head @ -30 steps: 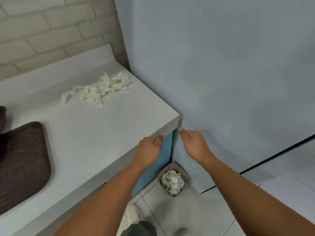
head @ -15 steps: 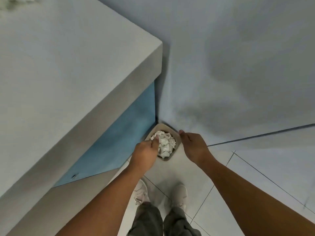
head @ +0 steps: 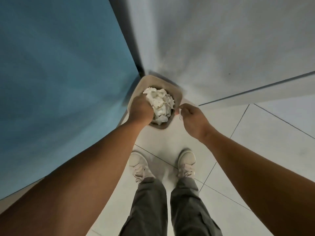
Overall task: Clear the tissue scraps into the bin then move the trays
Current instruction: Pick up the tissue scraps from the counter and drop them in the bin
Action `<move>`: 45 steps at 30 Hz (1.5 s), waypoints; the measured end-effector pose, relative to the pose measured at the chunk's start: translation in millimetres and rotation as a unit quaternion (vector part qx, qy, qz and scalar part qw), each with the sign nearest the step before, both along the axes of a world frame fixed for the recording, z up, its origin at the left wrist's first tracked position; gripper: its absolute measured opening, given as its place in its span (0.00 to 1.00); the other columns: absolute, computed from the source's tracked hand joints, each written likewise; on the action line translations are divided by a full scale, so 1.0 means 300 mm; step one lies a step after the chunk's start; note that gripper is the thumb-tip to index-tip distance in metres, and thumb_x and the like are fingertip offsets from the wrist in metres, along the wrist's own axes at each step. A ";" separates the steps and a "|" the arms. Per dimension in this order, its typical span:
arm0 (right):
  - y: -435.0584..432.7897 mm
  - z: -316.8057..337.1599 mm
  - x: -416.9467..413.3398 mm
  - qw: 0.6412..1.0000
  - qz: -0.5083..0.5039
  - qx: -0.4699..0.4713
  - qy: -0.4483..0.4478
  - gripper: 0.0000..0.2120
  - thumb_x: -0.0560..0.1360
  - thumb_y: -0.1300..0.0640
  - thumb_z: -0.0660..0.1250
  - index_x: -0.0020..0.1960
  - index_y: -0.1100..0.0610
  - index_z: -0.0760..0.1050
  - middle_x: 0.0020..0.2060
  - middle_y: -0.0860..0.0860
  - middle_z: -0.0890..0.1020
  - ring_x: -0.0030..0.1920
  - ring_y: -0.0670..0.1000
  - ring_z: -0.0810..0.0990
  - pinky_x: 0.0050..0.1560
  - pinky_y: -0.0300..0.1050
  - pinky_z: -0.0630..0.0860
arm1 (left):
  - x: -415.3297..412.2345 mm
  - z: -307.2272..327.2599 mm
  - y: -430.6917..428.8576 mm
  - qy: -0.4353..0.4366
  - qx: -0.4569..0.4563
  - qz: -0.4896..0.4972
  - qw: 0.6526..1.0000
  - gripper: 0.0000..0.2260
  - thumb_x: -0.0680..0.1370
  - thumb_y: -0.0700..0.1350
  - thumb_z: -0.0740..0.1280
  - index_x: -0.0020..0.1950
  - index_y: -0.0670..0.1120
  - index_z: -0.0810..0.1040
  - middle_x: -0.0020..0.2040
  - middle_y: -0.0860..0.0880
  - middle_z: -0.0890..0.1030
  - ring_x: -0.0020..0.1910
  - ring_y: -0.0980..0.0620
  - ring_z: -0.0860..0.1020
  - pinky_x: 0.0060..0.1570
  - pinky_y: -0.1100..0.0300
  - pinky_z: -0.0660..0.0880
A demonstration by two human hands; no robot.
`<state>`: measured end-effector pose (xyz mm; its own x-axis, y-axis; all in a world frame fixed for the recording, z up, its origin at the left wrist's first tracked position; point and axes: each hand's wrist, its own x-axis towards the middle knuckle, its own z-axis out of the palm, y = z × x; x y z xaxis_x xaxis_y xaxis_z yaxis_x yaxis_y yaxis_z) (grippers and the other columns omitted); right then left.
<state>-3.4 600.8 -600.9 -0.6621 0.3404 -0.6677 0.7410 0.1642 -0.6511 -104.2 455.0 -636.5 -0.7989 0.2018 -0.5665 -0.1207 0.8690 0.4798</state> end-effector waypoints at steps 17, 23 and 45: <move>0.077 -0.142 0.016 0.995 0.013 0.087 0.040 0.10 0.76 0.53 0.69 0.56 0.52 0.79 0.46 0.46 0.81 0.48 0.47 0.78 0.49 0.38 0.71 | -0.071 -0.191 0.099 -0.028 0.048 0.096 0.994 0.16 0.78 0.41 0.65 0.65 0.50 0.76 0.64 0.52 0.78 0.60 0.51 0.77 0.52 0.62 0.73; 0.001 -0.202 -0.149 0.991 0.040 0.105 0.069 0.10 0.73 0.59 0.69 0.53 0.53 0.79 0.46 0.47 0.81 0.46 0.49 0.78 0.49 0.41 0.74 | -0.012 -0.163 0.017 -0.038 0.082 0.105 0.990 0.12 0.77 0.41 0.65 0.60 0.48 0.79 0.60 0.53 0.81 0.59 0.52 0.78 0.61 0.55 0.75; -0.035 0.422 0.035 0.984 0.072 0.144 0.080 0.19 0.72 0.56 0.69 0.62 0.49 0.75 0.53 0.49 0.83 0.42 0.53 0.80 0.48 0.42 0.77 | 0.102 0.571 -0.051 0.039 0.070 0.000 0.997 0.19 0.77 0.41 0.65 0.69 0.49 0.73 0.64 0.47 0.79 0.62 0.48 0.77 0.60 0.60 0.72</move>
<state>7.1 590.3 -474.3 -0.8060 0.3951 -0.4407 0.5885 0.4549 -0.6684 -73.7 439.6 -465.3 -0.8397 0.2738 -0.4689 -0.0790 0.7928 0.6044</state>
